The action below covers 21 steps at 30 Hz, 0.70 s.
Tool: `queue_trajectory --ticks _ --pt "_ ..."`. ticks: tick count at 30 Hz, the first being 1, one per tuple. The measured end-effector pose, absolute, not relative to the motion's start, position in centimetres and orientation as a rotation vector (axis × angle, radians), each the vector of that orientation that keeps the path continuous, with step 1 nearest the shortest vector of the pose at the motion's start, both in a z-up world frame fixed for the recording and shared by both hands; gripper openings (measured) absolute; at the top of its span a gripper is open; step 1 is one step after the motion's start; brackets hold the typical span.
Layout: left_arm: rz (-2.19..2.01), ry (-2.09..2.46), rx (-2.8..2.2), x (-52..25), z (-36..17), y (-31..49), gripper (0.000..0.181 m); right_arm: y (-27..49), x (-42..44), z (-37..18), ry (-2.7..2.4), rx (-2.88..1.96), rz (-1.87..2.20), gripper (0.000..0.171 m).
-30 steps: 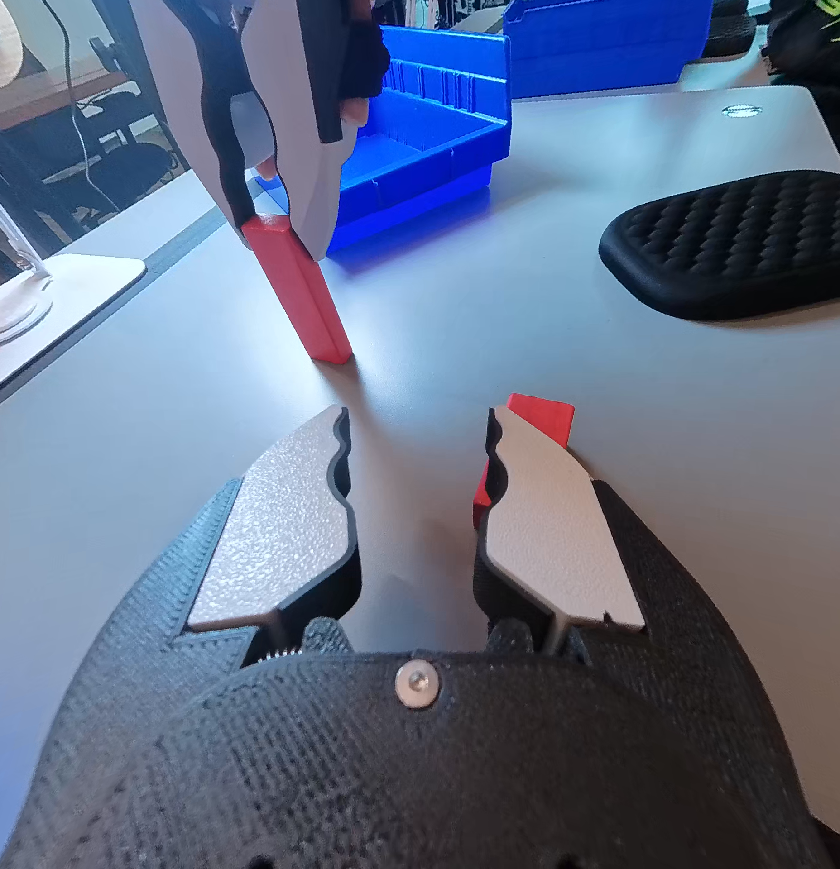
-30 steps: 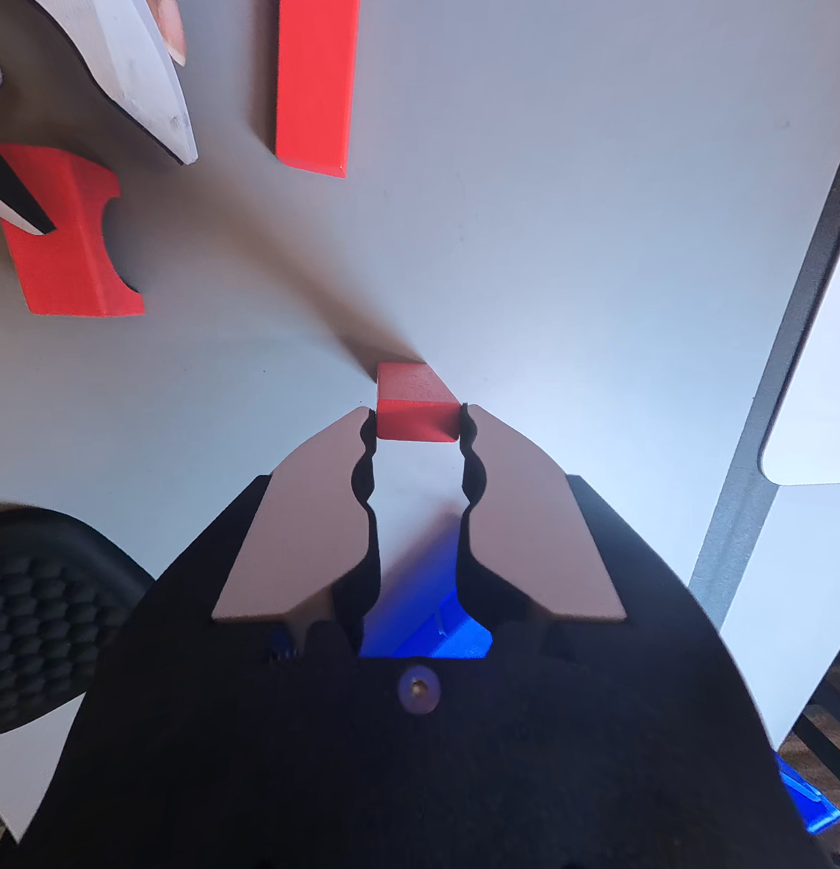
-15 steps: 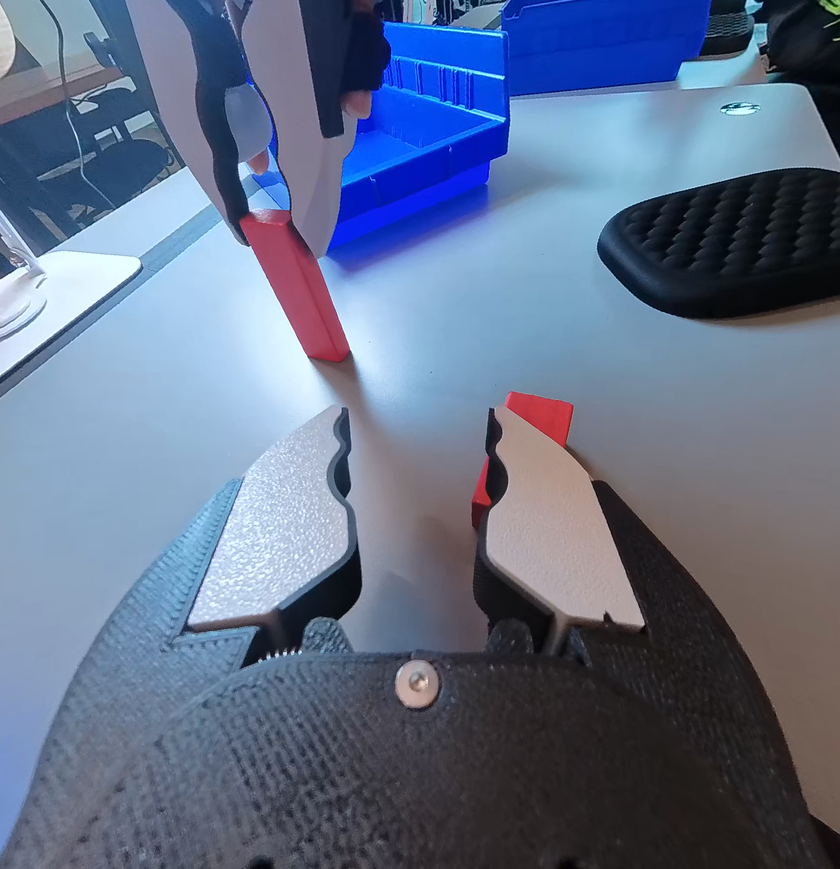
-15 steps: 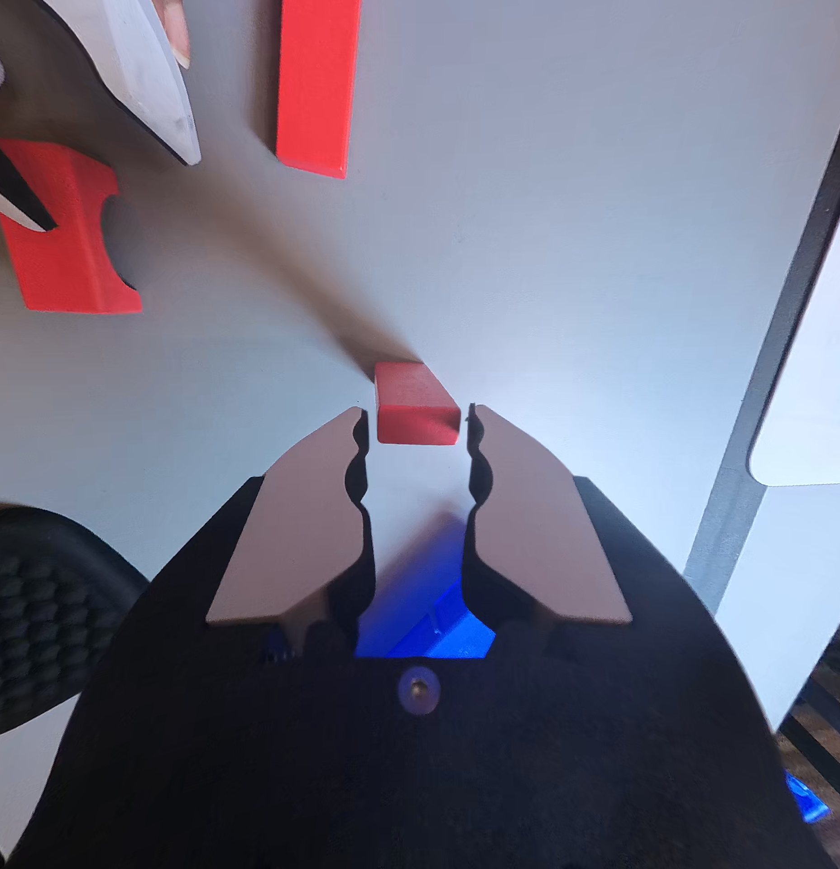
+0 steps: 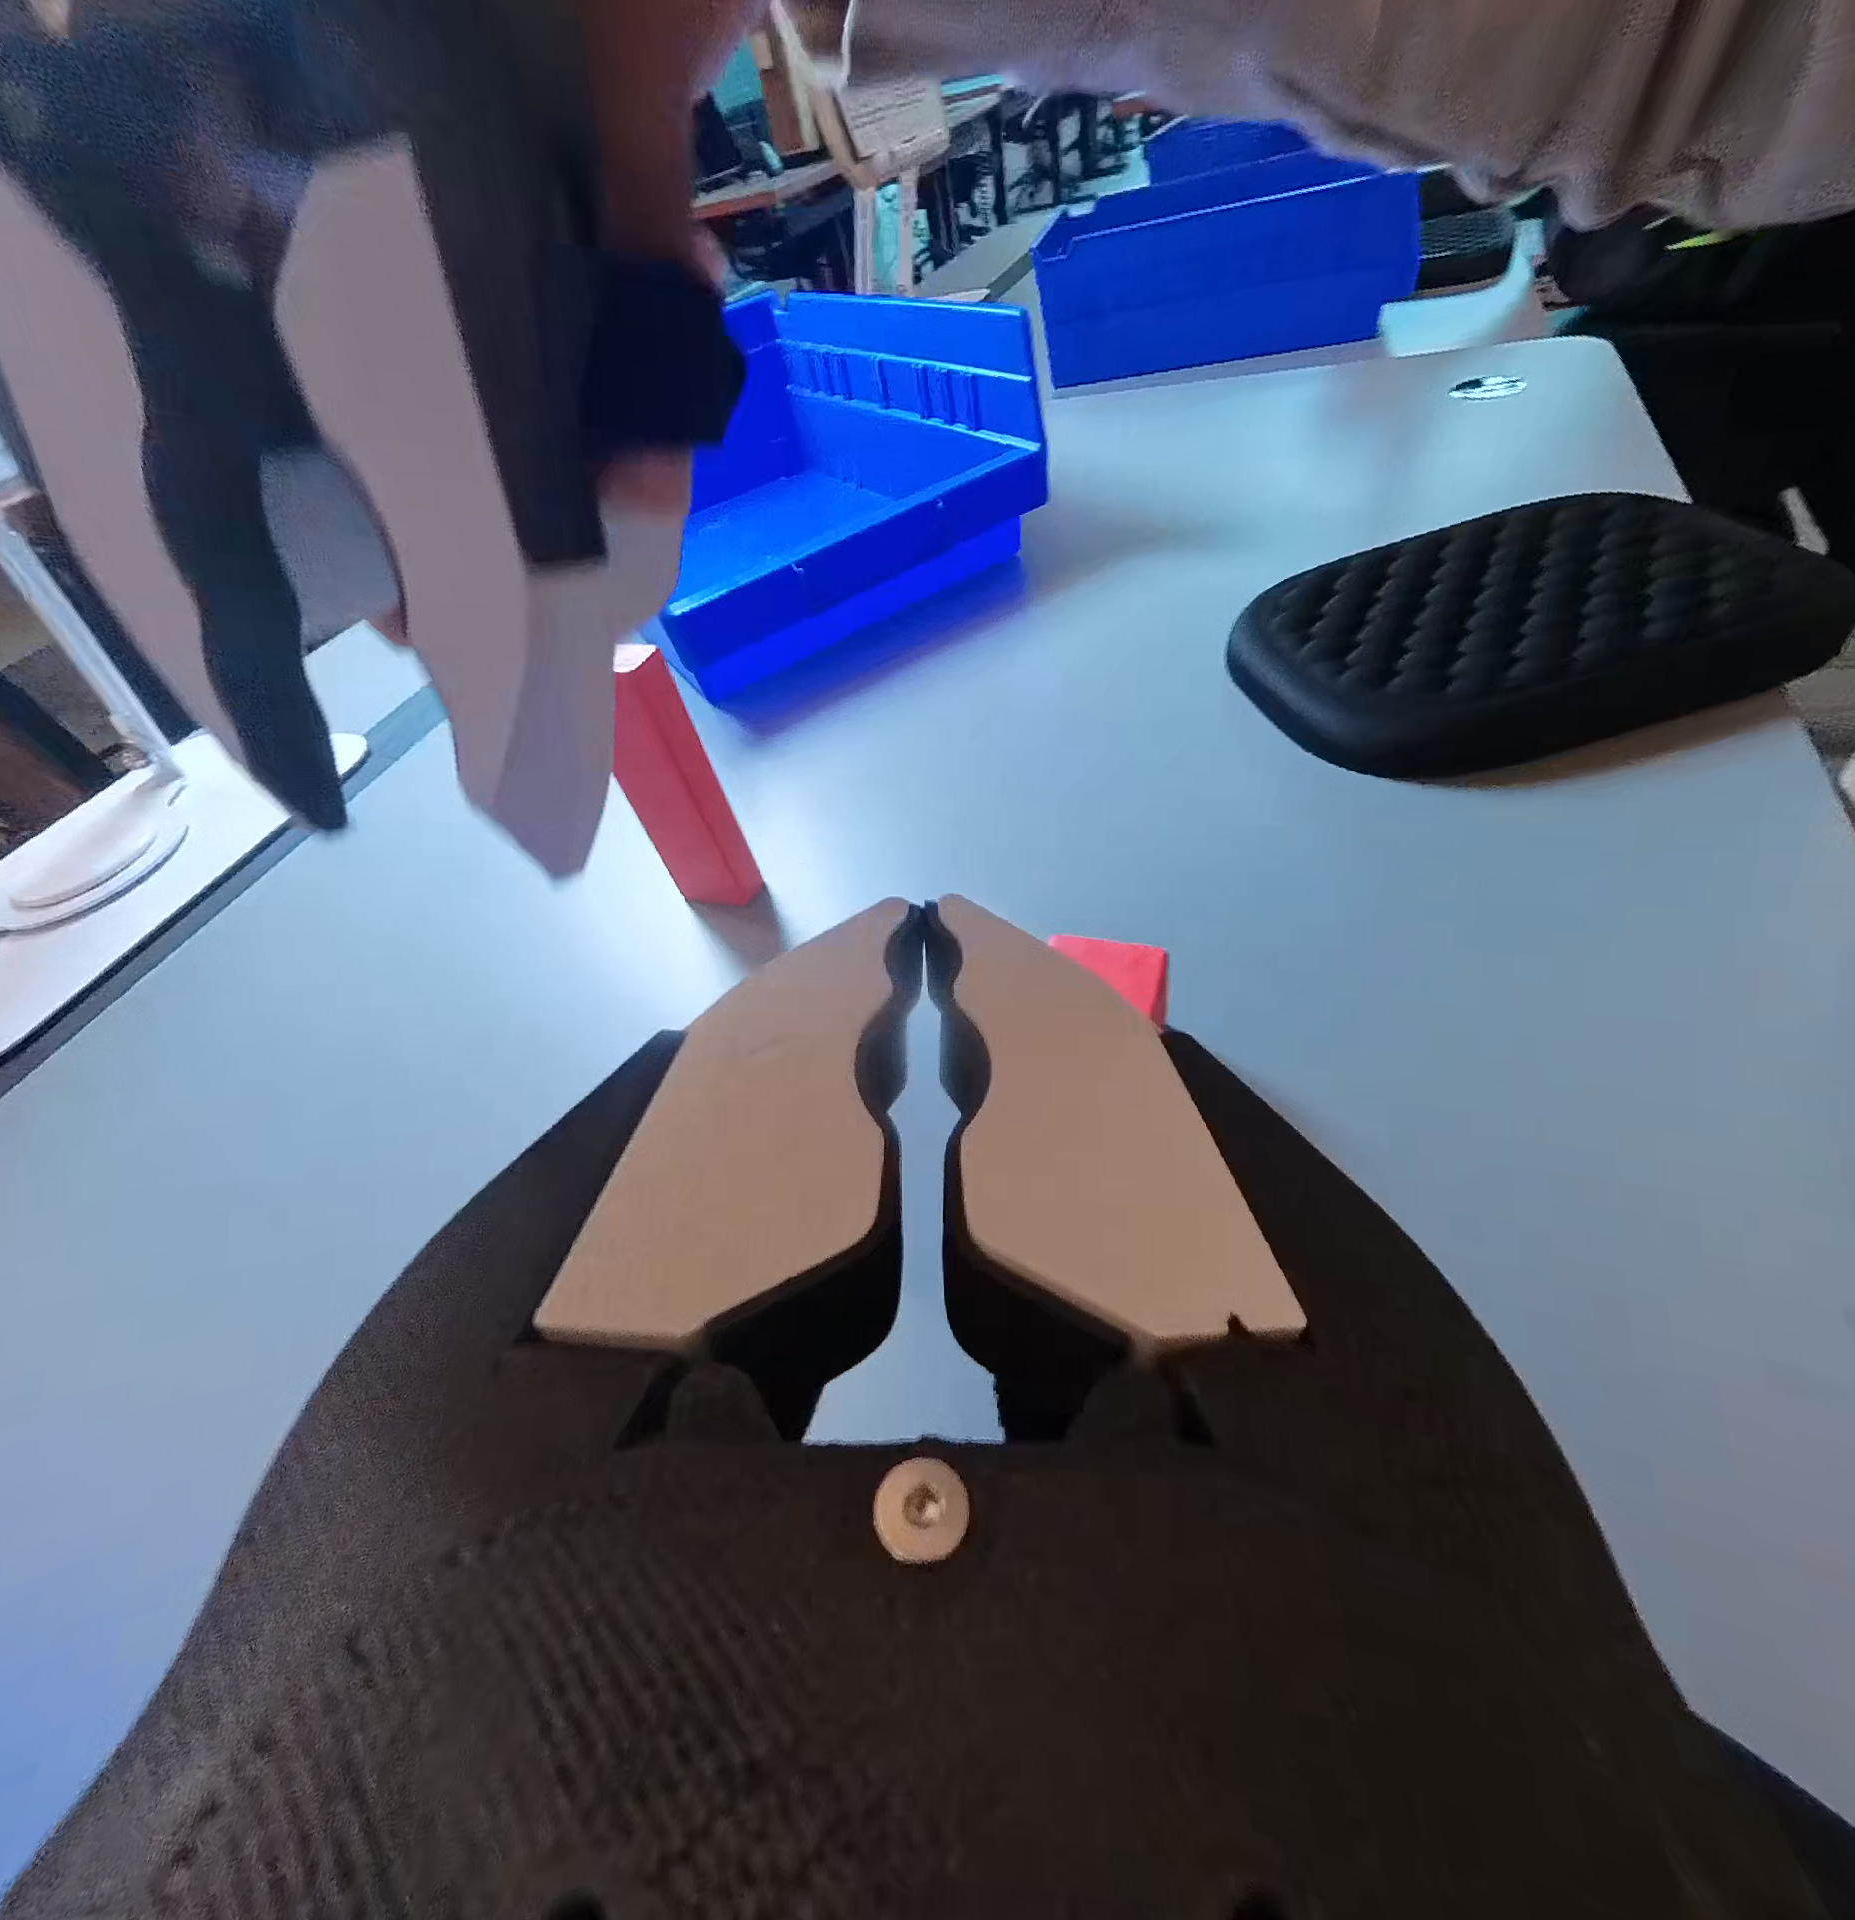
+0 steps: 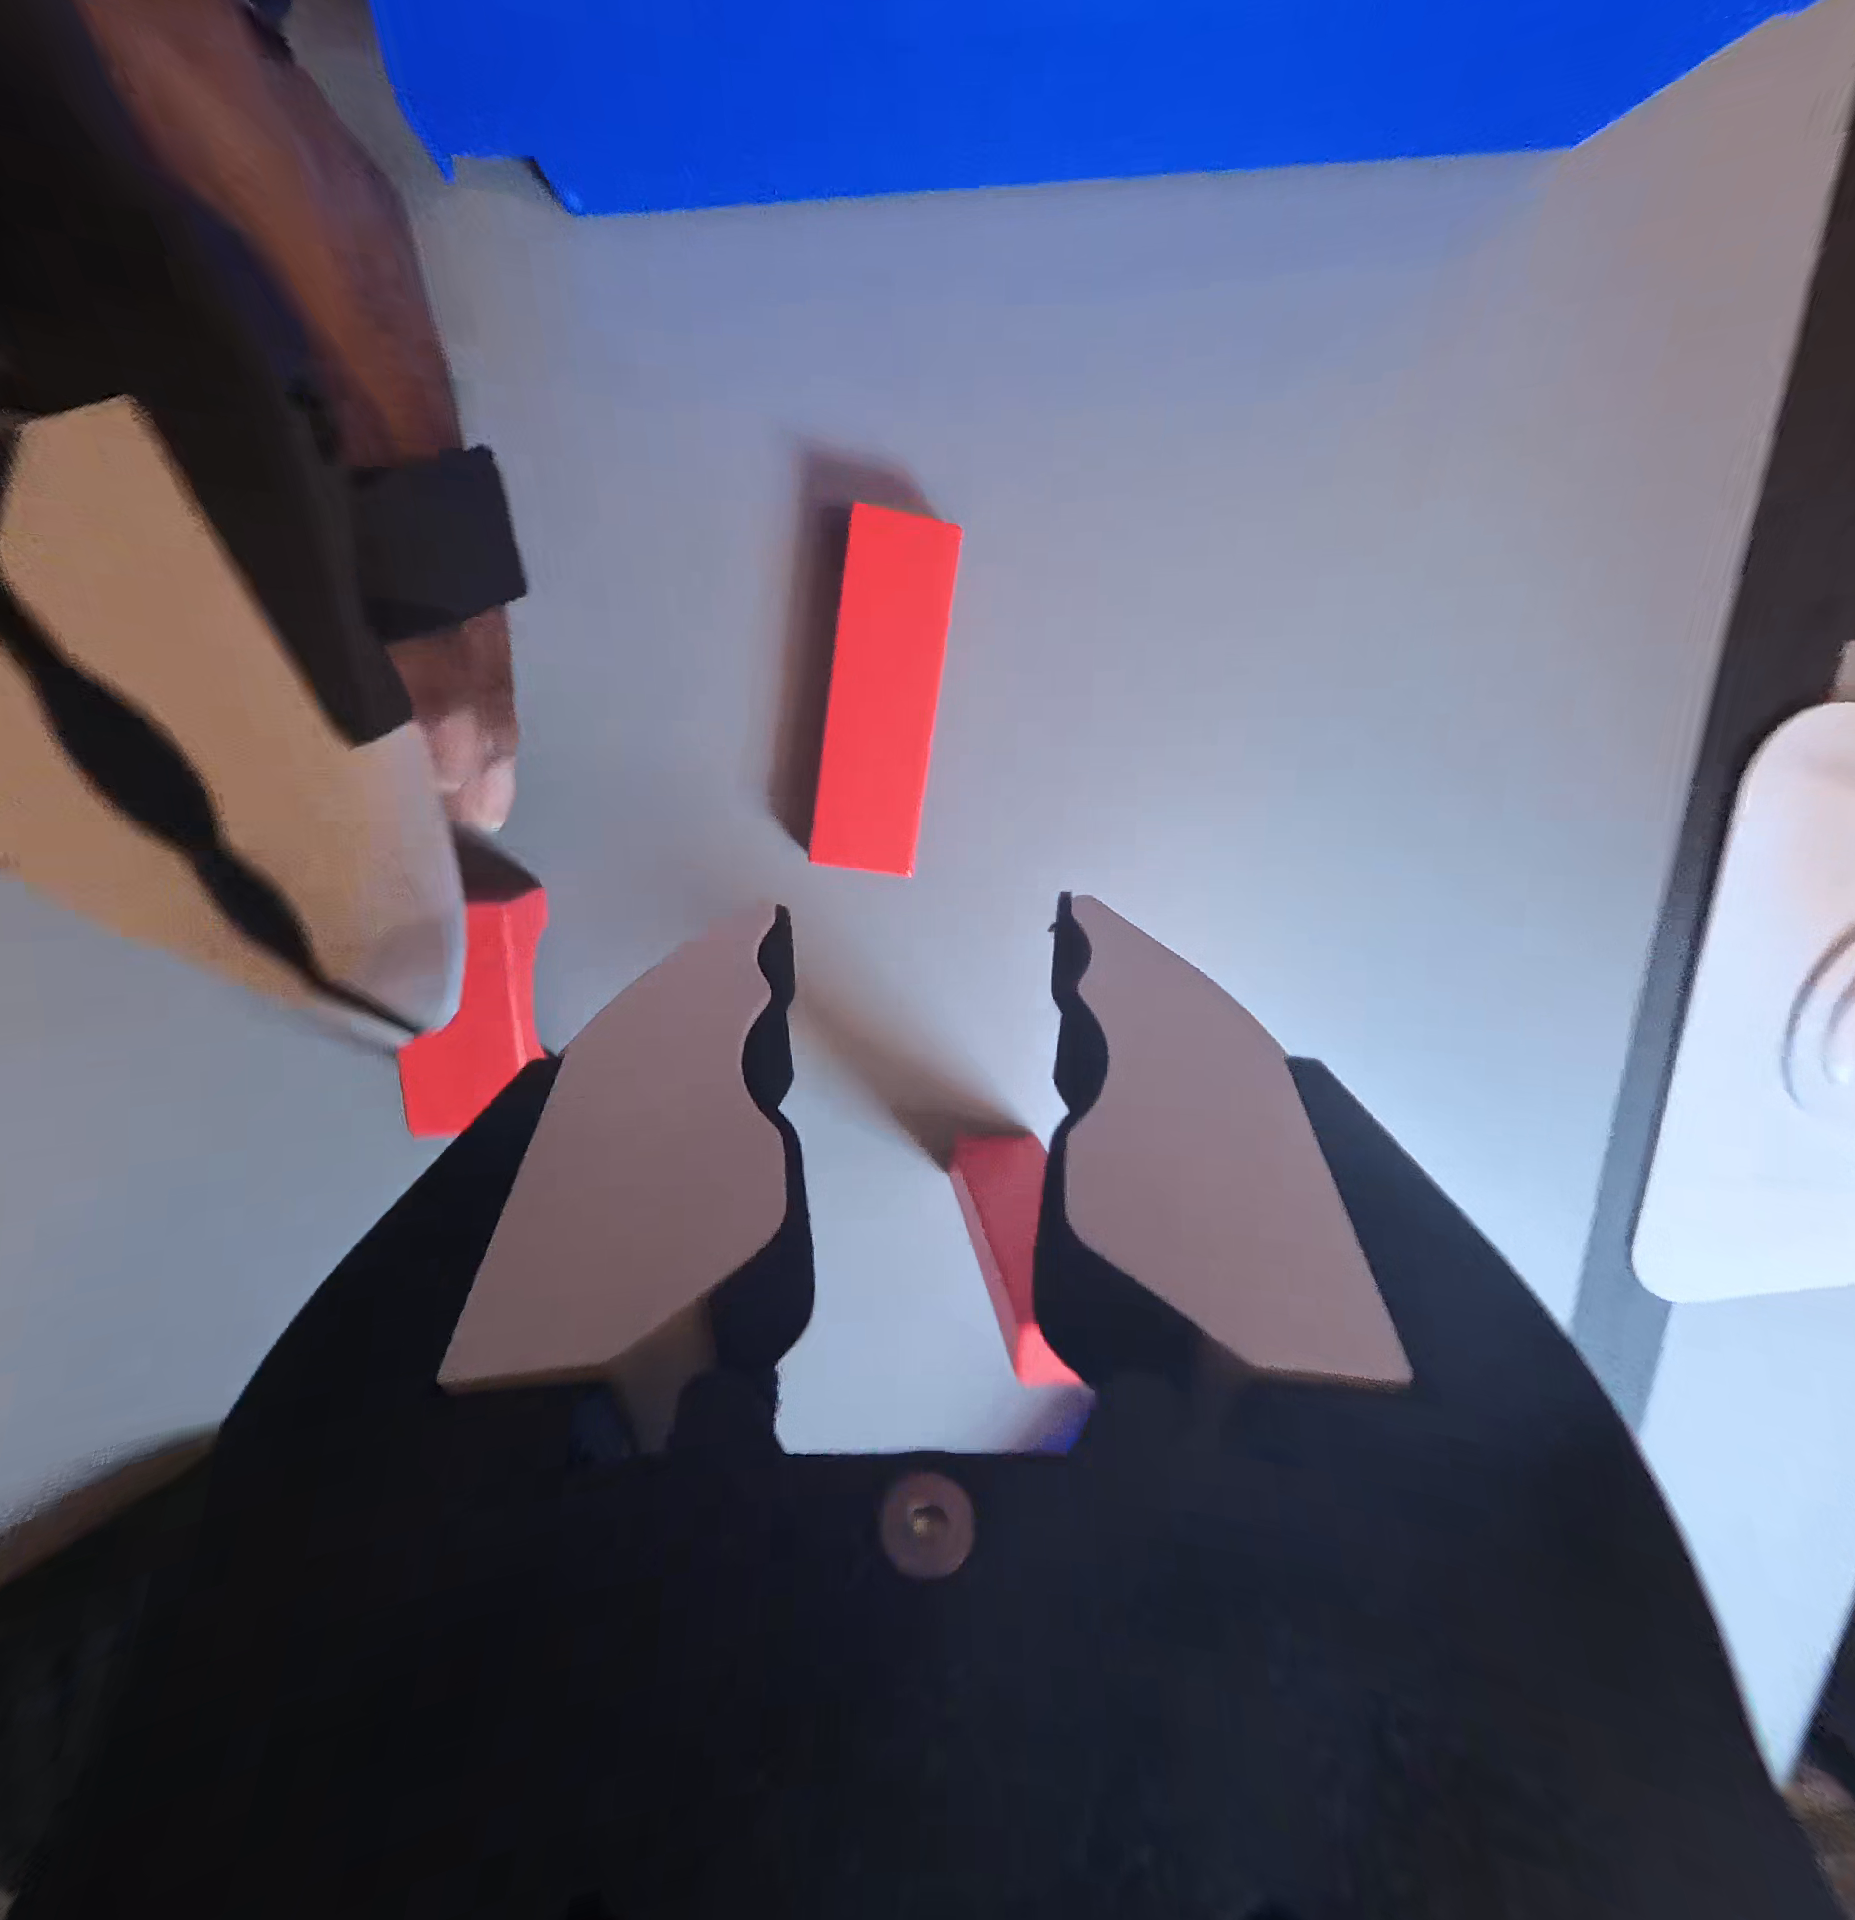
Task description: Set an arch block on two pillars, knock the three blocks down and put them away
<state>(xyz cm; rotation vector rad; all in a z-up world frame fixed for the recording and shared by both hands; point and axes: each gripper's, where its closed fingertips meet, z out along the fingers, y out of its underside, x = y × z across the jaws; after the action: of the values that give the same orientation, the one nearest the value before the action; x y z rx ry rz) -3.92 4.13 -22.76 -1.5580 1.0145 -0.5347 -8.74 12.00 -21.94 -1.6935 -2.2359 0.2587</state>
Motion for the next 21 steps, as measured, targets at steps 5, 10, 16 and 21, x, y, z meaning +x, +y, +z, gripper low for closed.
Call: queue_trajectory --ticks 5,10,16,21 --pt "-0.611 1.096 -1.397 -3.3 -21.0 1.3 0.000 11.0 -10.0 -27.6 -2.210 -1.868 0.207 0.050" --pt "-0.606 1.133 -1.302 -2.8 -20.4 0.2 0.000 10.9 -9.8 -31.4 -2.161 -1.995 0.153 0.042" --pt "-0.422 0.968 -1.357 -5.1 -19.7 3.3 0.000 10.2 -7.5 -28.6 -2.202 -1.911 0.154 0.031" --pt "-0.356 0.866 -1.444 -6.3 -20.0 5.3 0.030 8.8 -4.6 -24.3 -2.158 -1.792 0.270 0.030"
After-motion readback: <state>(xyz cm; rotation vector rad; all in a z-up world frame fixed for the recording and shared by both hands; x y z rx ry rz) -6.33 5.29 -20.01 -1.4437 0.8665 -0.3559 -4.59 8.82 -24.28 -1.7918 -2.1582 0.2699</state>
